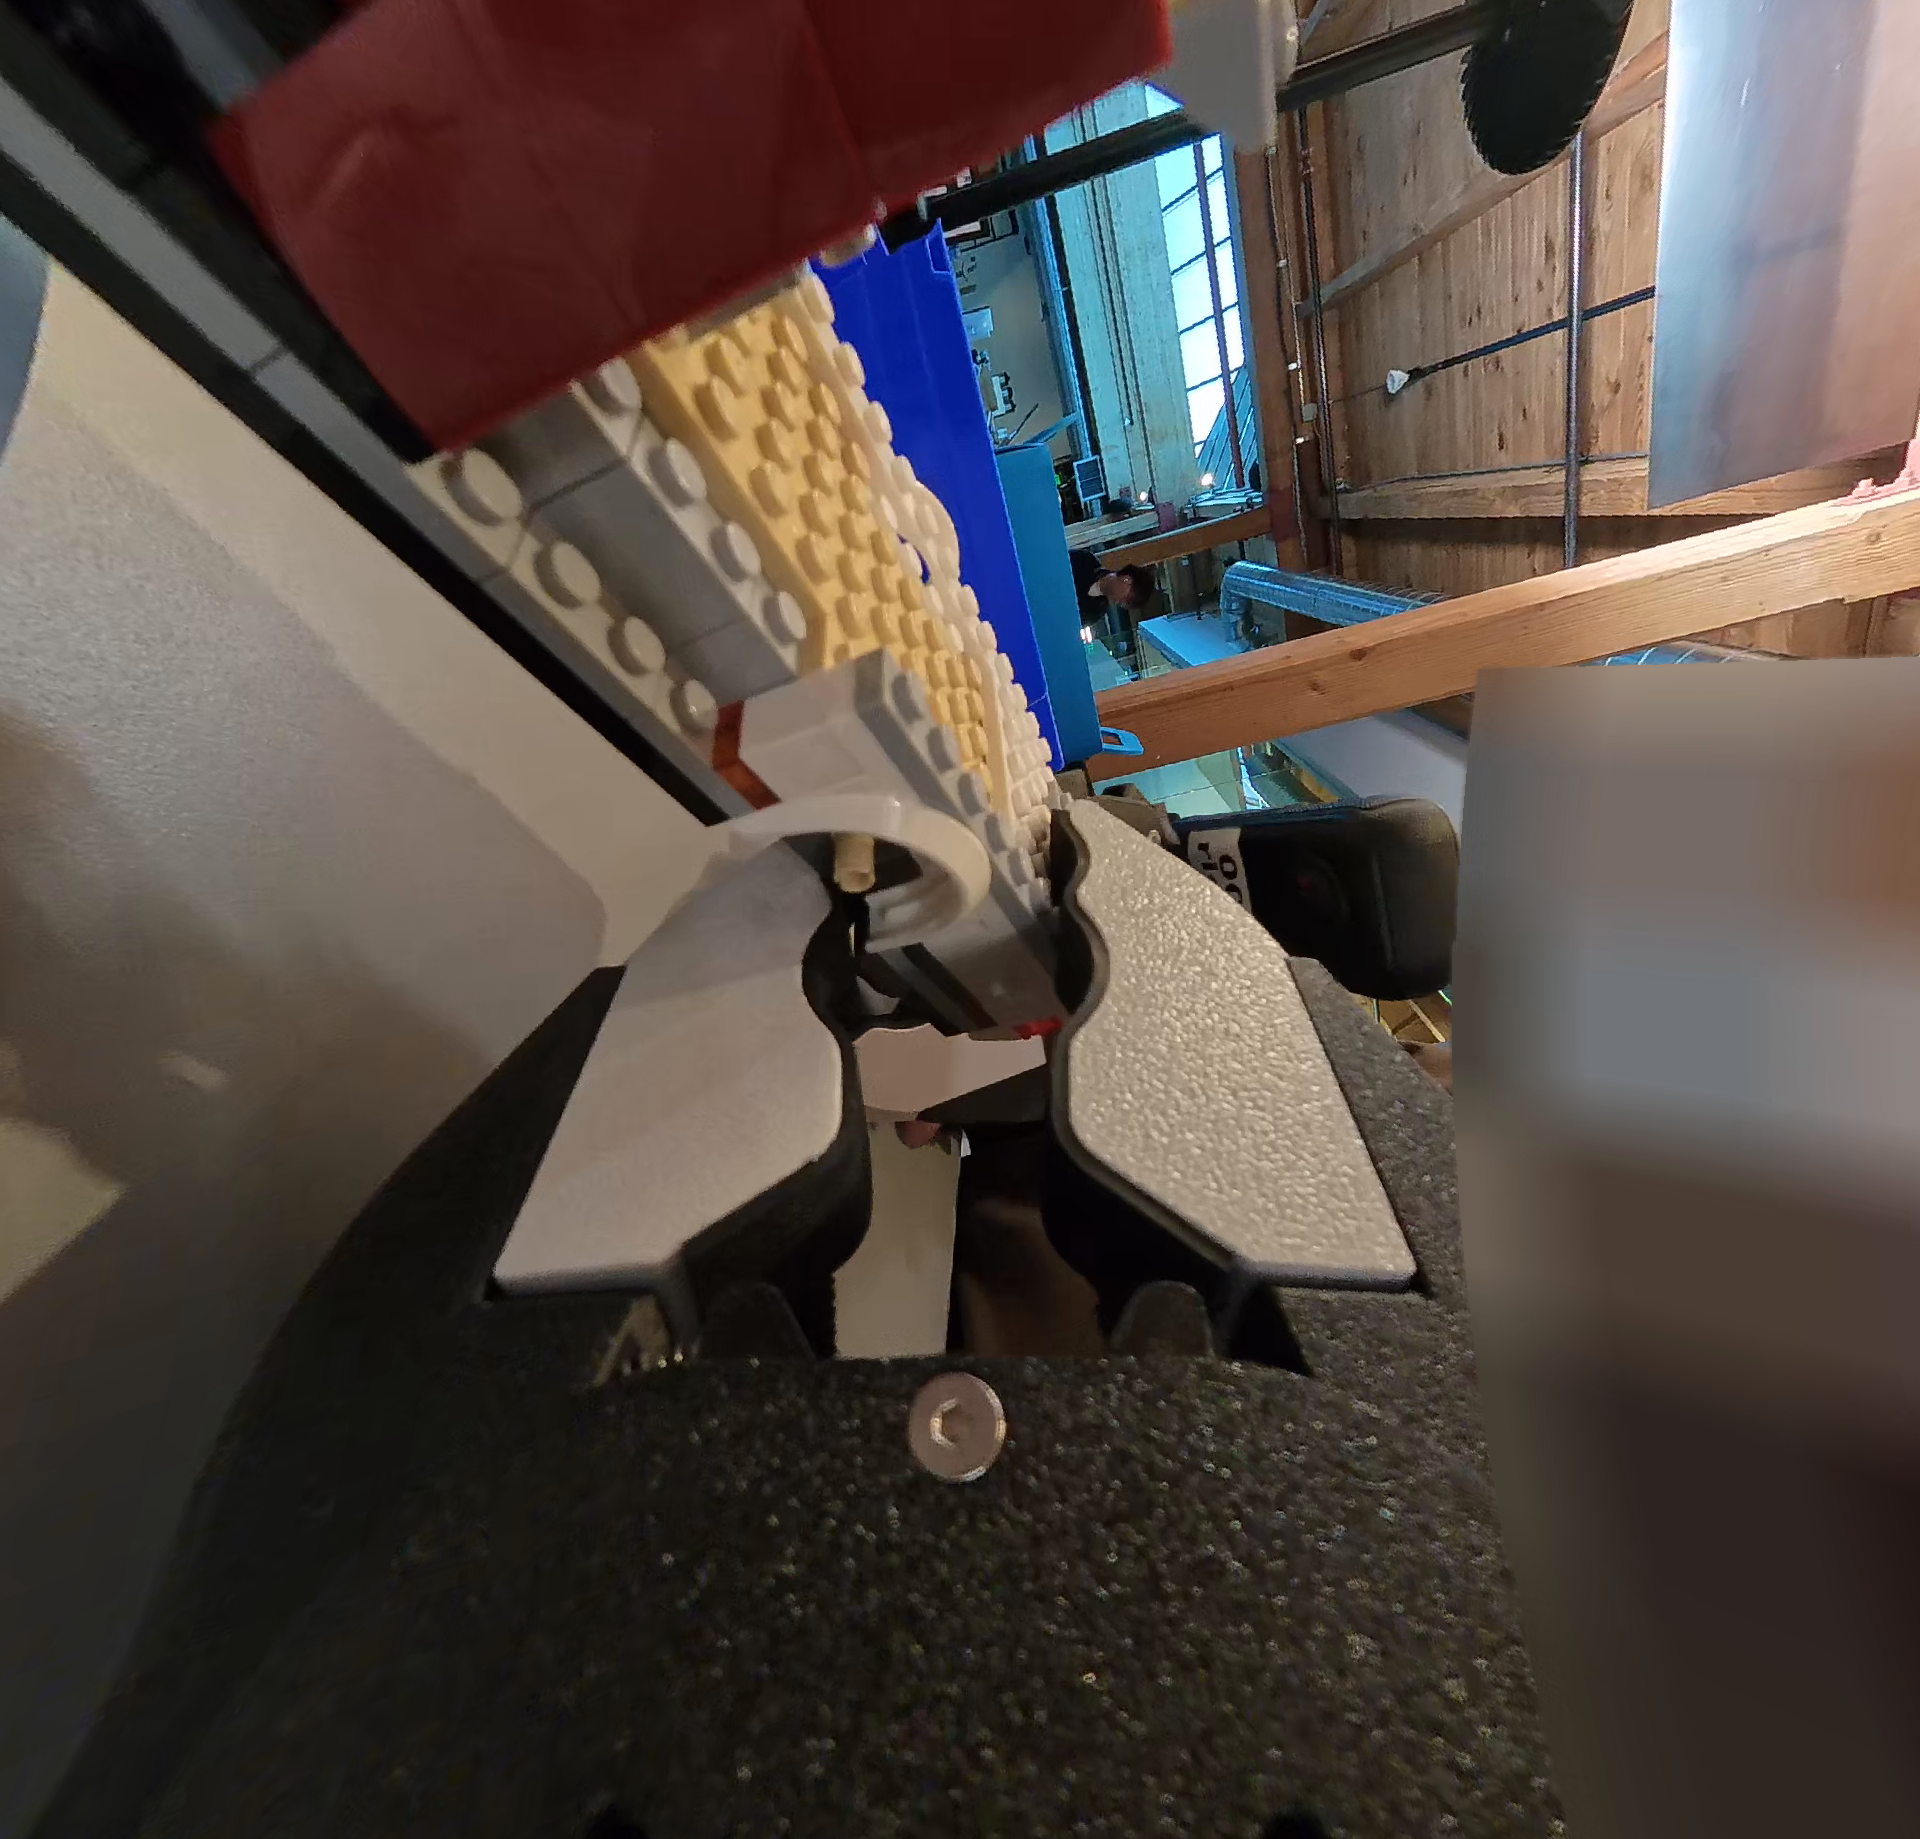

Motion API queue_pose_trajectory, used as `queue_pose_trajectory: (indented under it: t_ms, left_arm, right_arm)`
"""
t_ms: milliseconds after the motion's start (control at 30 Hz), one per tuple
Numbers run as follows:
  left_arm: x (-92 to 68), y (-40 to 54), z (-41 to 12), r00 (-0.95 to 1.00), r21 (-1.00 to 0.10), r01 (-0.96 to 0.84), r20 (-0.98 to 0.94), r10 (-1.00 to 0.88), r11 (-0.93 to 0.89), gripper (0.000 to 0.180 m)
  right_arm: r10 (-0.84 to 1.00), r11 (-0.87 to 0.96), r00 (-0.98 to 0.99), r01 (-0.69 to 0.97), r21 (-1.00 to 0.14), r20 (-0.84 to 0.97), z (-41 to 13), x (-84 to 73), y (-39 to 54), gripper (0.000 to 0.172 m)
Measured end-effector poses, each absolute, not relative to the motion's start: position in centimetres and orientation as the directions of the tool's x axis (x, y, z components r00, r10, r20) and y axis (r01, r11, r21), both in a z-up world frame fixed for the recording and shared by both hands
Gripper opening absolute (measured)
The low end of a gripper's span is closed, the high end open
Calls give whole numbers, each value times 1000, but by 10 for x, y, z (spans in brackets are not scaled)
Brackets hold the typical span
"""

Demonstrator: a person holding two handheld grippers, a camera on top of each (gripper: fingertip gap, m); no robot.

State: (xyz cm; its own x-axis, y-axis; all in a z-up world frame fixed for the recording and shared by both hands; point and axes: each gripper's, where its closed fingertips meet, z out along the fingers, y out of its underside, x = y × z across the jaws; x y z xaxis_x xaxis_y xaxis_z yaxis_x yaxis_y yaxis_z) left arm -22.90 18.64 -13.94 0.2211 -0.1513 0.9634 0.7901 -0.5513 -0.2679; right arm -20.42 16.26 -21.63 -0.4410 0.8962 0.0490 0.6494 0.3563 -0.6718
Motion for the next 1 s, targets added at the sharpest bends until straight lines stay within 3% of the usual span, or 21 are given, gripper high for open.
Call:
queue_pose_trajectory:
  t_ms: [533,867,1000]
  left_arm:
    - [-226,187,-143,190,-239,785,971,-145,-571,36]
    - [-217,187,-149,146,-201,764,979,-140,-613,36]
    - [-213,187,-149,149,-206,752,978,-143,-626,36]
  right_arm:
    - [837,448,-543,605,-658,70,-217,-199,158,8]
    - [760,510,-618,372,-776,204,-132,-190,146,7]
    - [736,553,-617,310,-774,278,-115,-203,147,7]
